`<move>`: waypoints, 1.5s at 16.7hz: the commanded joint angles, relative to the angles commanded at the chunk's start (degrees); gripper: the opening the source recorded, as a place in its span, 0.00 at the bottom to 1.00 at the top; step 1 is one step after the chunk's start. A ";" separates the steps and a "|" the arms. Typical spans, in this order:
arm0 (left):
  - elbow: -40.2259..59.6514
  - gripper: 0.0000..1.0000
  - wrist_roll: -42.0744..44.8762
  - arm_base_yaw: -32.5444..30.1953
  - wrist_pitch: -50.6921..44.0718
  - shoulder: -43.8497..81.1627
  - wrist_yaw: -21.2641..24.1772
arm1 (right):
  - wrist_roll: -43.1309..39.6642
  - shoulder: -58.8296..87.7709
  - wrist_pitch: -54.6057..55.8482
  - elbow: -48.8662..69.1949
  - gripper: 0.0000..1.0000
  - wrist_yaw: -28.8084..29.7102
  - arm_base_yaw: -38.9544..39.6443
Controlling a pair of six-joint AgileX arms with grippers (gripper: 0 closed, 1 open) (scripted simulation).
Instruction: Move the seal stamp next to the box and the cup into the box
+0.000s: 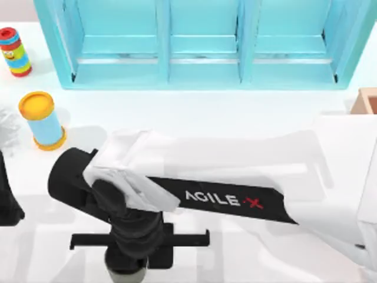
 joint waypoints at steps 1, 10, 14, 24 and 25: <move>0.00 1.00 0.00 0.00 0.00 0.00 0.00 | 0.00 0.00 0.00 0.00 0.00 0.00 0.00; 0.00 1.00 0.00 0.00 0.00 0.00 0.00 | -2.44 -6.88 -3.17 -3.81 0.00 -0.06 -2.07; 0.00 1.00 0.00 0.00 0.00 0.00 0.00 | -5.57 -18.95 -8.46 -9.61 0.00 -0.13 -5.35; 0.00 1.00 0.00 0.00 0.00 0.00 0.00 | -9.02 -24.14 -11.00 -12.74 0.00 -0.20 -8.55; 0.00 1.00 0.00 0.00 0.00 0.00 0.00 | -10.77 -24.64 -10.87 -13.16 0.00 -0.23 -10.29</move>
